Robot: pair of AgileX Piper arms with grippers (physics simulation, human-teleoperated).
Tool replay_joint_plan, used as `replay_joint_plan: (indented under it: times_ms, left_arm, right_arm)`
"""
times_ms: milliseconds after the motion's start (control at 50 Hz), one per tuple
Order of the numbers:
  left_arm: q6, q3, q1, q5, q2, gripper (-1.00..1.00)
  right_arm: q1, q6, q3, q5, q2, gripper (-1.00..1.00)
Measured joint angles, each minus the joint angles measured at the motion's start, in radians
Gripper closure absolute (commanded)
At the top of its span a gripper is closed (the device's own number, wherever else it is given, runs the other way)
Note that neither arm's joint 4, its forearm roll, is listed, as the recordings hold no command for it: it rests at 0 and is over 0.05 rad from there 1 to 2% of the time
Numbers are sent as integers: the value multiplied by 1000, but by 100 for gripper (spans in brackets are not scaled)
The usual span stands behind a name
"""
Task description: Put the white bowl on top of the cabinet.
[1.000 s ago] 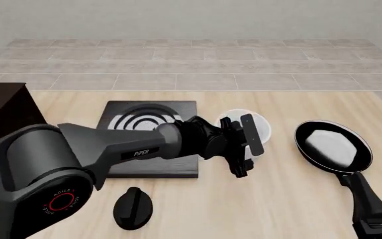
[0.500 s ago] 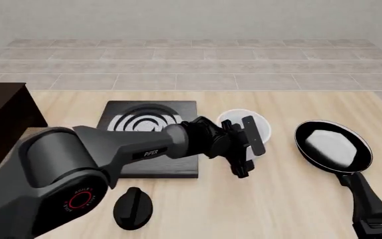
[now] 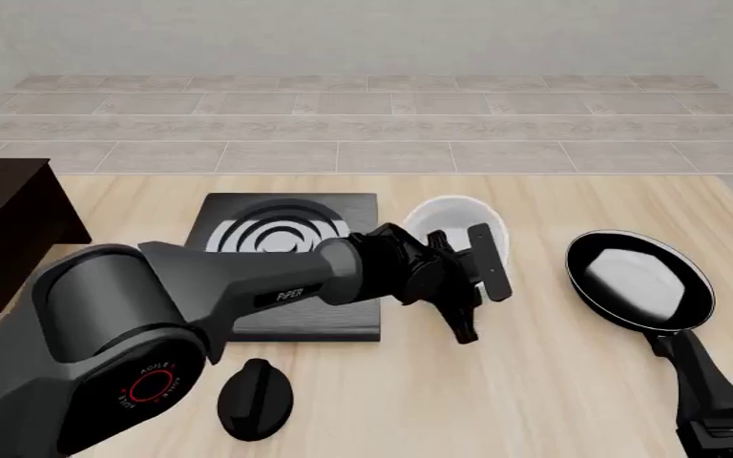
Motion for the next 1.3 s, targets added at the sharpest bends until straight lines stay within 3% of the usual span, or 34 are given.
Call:
replay_joint_plan:
  times_ms: [480, 980, 1300]
  left_arm:
    - [125, 102, 85, -99, -96, 100]
    - [133, 347, 104, -243, -332, 100]
    - [94, 499, 141, -284, -514, 100]
  right_arm:
    - [0, 0, 0, 0, 0, -100]
    - [0, 0, 0, 0, 0, -100]
    - [0, 0, 0, 0, 0, -100]
